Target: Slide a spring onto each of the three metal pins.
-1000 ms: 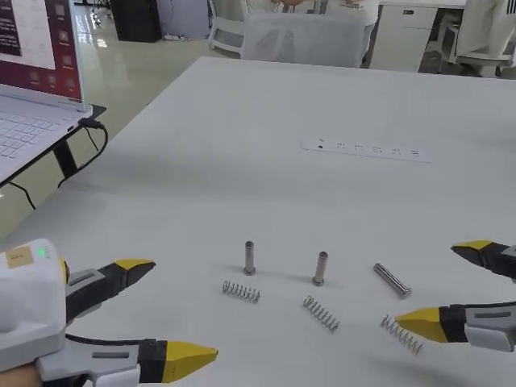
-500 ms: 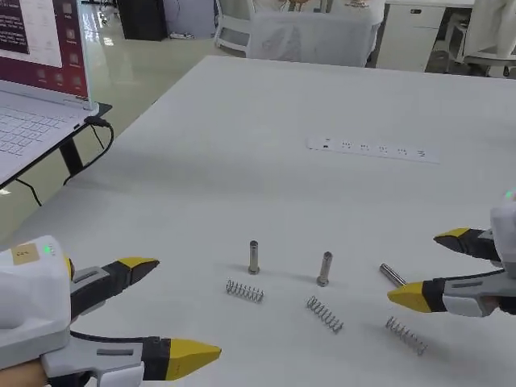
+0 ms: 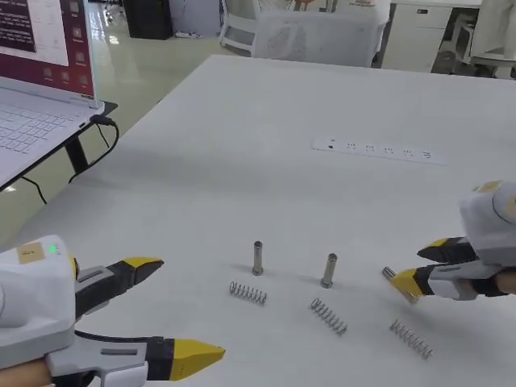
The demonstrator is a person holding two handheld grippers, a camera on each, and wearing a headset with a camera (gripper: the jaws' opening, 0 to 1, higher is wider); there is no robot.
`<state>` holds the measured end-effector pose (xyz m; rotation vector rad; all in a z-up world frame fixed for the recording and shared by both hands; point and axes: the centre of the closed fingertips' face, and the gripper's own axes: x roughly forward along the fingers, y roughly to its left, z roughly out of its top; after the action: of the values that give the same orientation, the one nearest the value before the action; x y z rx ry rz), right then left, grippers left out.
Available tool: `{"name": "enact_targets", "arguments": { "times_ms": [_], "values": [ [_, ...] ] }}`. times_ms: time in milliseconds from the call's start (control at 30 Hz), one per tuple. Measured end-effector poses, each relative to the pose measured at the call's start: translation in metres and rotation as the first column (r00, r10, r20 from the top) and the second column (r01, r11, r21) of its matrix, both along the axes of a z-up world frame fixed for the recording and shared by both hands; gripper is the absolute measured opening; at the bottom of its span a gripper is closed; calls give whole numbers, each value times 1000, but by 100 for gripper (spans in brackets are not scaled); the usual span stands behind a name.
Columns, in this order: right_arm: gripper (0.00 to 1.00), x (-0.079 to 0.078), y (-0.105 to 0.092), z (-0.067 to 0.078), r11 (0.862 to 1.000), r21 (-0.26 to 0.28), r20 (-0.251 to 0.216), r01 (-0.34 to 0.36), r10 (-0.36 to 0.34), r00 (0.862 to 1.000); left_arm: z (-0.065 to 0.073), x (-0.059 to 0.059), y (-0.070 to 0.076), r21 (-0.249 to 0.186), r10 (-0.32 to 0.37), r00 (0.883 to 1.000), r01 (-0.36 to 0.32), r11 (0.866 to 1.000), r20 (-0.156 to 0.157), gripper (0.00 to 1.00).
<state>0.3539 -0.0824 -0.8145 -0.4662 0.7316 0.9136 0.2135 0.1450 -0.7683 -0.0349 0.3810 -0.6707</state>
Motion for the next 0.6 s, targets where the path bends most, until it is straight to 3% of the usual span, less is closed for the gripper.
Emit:
{"name": "enact_targets", "arguments": {
  "times_ms": [300, 600],
  "values": [
    [24, 12, 5, -12, 999, -42, -25, 17, -19, 1000, 0, -1, 0, -2, -2, 1000, 2, 1000, -3, 89],
    [17, 13, 7, -24, 996, -83, -51, 45, -49, 997, 0, -1, -1, -5, -1, 1000, 1, 1000, -3, 89]
  ]
}}
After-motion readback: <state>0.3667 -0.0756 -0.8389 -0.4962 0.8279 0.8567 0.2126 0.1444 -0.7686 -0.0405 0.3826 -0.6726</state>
